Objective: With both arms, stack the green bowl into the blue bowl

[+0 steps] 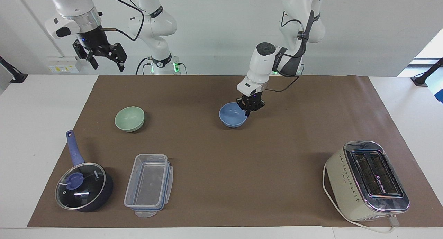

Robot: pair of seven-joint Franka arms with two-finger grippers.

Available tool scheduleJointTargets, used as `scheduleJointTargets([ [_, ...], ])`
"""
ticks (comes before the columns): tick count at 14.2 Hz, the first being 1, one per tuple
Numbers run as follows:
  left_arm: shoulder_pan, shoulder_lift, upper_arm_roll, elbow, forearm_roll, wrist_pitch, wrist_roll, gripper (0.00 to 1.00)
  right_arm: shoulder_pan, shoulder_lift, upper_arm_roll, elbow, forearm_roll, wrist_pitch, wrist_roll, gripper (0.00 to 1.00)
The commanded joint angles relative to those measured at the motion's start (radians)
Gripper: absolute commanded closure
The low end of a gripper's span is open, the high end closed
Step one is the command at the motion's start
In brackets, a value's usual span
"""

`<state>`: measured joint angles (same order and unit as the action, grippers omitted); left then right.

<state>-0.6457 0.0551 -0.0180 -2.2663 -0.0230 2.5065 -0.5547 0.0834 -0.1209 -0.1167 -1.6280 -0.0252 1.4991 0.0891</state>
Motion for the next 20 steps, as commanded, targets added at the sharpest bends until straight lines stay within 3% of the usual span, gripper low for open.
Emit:
scheduleJointTargets([
  [1, -0.015, 0.008, 0.015, 0.017, 0.025, -0.005, -0.01, 0.47, -0.013, -0.003, 0.006, 0.005, 0.007, -0.014, -0.025, 0.0],
  [2, -0.015, 0.009, 0.016, 0.025, 0.025, -0.009, -0.007, 0.41, -0.013, -0.003, 0.006, 0.005, 0.007, -0.013, -0.026, 0.0],
  [5, 0.011, -0.011, 0.029, 0.03, 0.028, -0.046, 0.082, 0.0, -0.013, -0.003, 0.006, 0.005, 0.007, -0.014, -0.025, 0.0],
  [11, 0.231, -0.103, 0.027, 0.123, 0.094, -0.242, 0.365, 0.0, -0.013, -0.003, 0.006, 0.005, 0.007, -0.014, -0.025, 0.0],
  [15, 0.374, -0.106, 0.029, 0.365, 0.094, -0.538, 0.582, 0.0, -0.013, -0.003, 0.006, 0.005, 0.007, -0.014, -0.025, 0.0],
  [20, 0.475, -0.086, 0.033, 0.653, 0.062, -0.854, 0.68, 0.0, -0.013, -0.009, 0.009, 0.007, 0.005, -0.023, -0.025, 0.0],
])
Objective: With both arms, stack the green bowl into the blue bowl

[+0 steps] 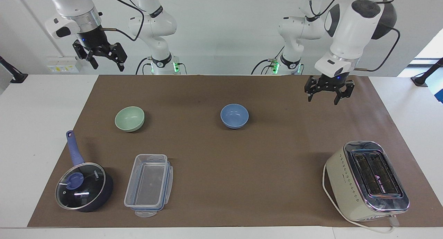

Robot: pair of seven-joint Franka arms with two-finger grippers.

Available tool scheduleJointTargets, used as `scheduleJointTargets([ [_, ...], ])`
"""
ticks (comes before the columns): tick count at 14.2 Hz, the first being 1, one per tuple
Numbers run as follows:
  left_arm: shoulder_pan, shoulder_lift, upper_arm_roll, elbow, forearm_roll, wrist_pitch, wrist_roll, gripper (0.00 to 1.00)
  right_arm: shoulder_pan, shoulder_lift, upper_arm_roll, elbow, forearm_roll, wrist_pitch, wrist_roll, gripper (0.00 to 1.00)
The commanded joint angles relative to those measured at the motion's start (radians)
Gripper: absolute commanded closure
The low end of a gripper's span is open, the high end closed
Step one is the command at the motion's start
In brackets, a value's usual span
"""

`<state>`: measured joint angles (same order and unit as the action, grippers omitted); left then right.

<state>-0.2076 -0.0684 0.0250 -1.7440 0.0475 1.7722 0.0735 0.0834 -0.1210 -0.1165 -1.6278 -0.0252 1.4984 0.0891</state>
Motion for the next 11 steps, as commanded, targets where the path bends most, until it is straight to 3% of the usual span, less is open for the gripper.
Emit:
scheduleJointTargets([
  [1, 0.052, 0.051, -0.01, 0.185, -0.024, -0.172, 0.087, 0.0, -0.01, -0.009, 0.012, 0.005, 0.001, -0.009, -0.031, 0.0],
  [6, 0.082, 0.151, -0.008, 0.395, -0.066, -0.362, 0.095, 0.0, -0.024, 0.014, 0.011, -0.076, 0.007, 0.143, -0.1, 0.0],
  [11, 0.091, 0.098, 0.001, 0.338, -0.078, -0.359, 0.088, 0.0, -0.091, 0.07, 0.008, -0.257, 0.007, 0.318, -0.294, 0.0],
])
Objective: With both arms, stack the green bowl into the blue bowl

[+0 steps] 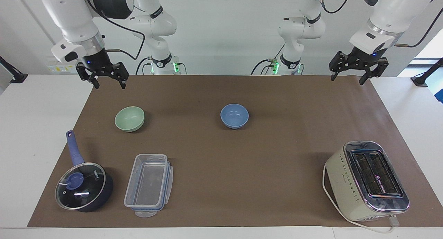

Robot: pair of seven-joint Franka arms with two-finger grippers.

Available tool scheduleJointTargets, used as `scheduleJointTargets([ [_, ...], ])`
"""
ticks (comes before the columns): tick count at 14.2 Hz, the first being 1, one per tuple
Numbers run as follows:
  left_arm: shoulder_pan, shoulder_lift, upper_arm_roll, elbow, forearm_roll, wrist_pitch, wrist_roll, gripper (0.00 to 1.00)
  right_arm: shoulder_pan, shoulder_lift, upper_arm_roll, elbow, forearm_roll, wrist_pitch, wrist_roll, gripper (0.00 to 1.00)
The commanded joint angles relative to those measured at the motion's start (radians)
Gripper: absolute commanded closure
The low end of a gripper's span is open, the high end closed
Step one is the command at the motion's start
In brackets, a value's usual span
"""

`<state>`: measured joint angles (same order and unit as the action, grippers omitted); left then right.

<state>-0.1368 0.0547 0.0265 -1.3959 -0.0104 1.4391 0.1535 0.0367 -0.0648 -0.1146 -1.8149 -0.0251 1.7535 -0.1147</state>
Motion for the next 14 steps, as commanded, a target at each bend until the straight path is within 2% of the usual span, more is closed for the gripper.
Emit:
scheduleJointTargets([
  [1, 0.02, -0.027, 0.0, -0.015, -0.02, -0.028, 0.008, 0.0, -0.053, 0.031, 0.004, -0.101, 0.007, 0.104, -0.129, 0.0],
  [4, 0.022, -0.044, 0.0, -0.044, -0.02, -0.028, -0.008, 0.0, -0.113, 0.085, 0.006, -0.213, 0.007, 0.256, -0.244, 0.0],
  [8, 0.022, -0.049, 0.0, -0.045, -0.019, -0.025, -0.029, 0.0, -0.143, 0.103, 0.006, -0.358, 0.007, 0.409, -0.264, 0.0],
  [14, 0.022, -0.049, 0.001, -0.043, -0.017, -0.029, -0.029, 0.0, -0.172, 0.146, 0.006, -0.403, 0.008, 0.452, -0.332, 0.0],
])
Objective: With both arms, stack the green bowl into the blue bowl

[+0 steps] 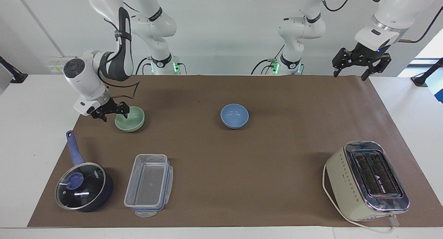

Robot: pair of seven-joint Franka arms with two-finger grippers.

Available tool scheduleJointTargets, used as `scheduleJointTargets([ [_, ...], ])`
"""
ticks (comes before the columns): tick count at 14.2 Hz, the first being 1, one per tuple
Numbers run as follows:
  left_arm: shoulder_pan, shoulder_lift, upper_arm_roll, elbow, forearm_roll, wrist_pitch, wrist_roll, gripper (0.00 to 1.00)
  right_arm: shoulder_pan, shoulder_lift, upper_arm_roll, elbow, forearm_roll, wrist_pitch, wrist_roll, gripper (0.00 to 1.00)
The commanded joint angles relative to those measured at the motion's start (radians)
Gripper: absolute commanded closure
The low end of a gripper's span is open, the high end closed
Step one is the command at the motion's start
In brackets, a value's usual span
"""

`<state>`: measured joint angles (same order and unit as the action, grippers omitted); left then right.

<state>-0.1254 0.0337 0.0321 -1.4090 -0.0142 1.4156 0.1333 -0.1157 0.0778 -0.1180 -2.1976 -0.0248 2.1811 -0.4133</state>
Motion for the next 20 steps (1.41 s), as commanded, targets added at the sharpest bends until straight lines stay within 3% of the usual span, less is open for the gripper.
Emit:
scheduleJointTargets([
  [1, 0.01, -0.028, -0.005, -0.03, -0.013, -0.006, -0.009, 0.0, -0.019, 0.004, 0.009, -0.022, 0.008, 0.023, -0.033, 0.0],
  [4, 0.01, -0.028, -0.005, -0.03, -0.013, -0.006, -0.009, 0.0, -0.019, 0.004, 0.009, -0.024, 0.008, 0.023, -0.032, 0.0],
  [6, 0.01, -0.028, -0.005, -0.03, -0.013, -0.007, -0.009, 0.0, -0.033, 0.01, 0.011, -0.024, 0.011, 0.023, -0.033, 0.16],
  [13, 0.01, -0.028, -0.005, -0.03, -0.013, -0.007, -0.009, 0.0, -0.036, 0.031, 0.009, -0.024, 0.068, 0.037, -0.032, 0.34],
  [16, 0.01, -0.028, -0.005, -0.03, -0.013, -0.007, -0.009, 0.0, -0.036, 0.033, 0.011, -0.022, 0.069, 0.032, -0.03, 0.6],
  [18, 0.01, -0.028, -0.006, -0.03, -0.013, -0.006, -0.009, 0.0, -0.036, 0.034, 0.009, -0.018, 0.068, 0.029, -0.028, 0.95],
  [20, 0.01, -0.028, -0.005, -0.03, -0.013, -0.006, -0.009, 0.0, -0.036, 0.039, 0.011, -0.013, 0.071, 0.028, -0.028, 1.0],
])
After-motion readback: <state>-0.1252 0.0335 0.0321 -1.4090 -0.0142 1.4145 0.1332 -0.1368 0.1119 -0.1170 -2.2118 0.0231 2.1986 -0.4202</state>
